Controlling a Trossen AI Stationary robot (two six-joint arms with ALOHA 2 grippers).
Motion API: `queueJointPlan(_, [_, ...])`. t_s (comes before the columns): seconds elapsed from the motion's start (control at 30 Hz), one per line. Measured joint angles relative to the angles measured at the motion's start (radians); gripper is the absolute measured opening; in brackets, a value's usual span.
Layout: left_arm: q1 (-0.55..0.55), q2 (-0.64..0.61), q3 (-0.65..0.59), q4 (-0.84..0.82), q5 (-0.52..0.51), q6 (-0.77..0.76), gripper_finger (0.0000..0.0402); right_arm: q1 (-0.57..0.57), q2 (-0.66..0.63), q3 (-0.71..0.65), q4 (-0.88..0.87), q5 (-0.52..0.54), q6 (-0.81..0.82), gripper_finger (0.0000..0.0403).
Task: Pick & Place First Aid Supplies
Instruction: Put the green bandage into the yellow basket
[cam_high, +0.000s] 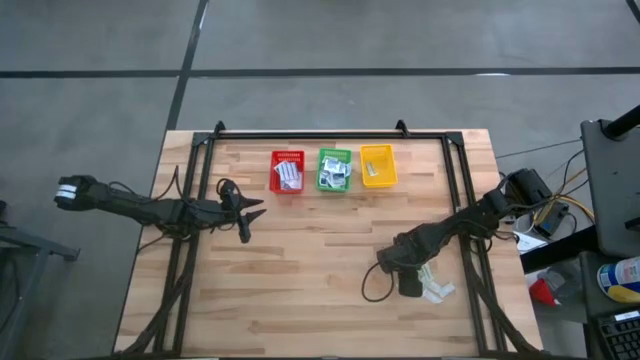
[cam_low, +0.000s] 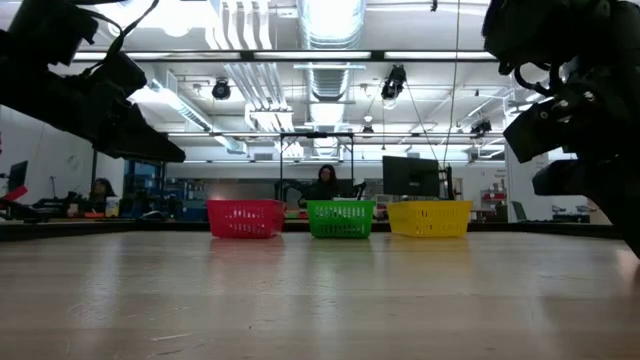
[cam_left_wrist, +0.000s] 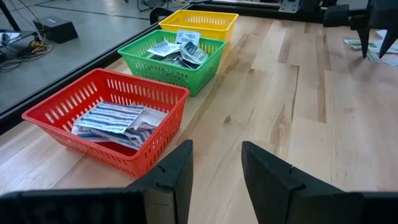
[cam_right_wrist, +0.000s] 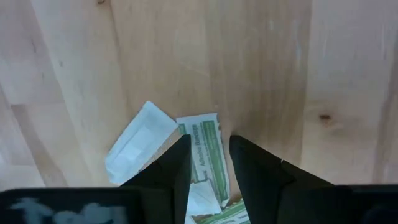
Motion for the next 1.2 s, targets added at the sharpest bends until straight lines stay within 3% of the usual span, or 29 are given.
queueJointPlan(0.47, [0.0, 0.0, 0.0, 0.0, 0.0, -0.002, 0.0133, 0.035, 0.007, -0.001, 0.001, 0.104, 0.091, 0.0064])
queueJointPlan(0.9, [0.0, 0.0, 0.0, 0.0, 0.0, -0.002, 0.0133, 0.039, 0.002, 0.002, -0.037, 0.207, 0.177, 0.0056])
queueJointPlan(1.2, [0.0, 0.0, 0.0, 0.0, 0.0, -0.022, 0.0133, 0.001, -0.046, 0.004, -0.099, 0.426, 0.177, 0.0056])
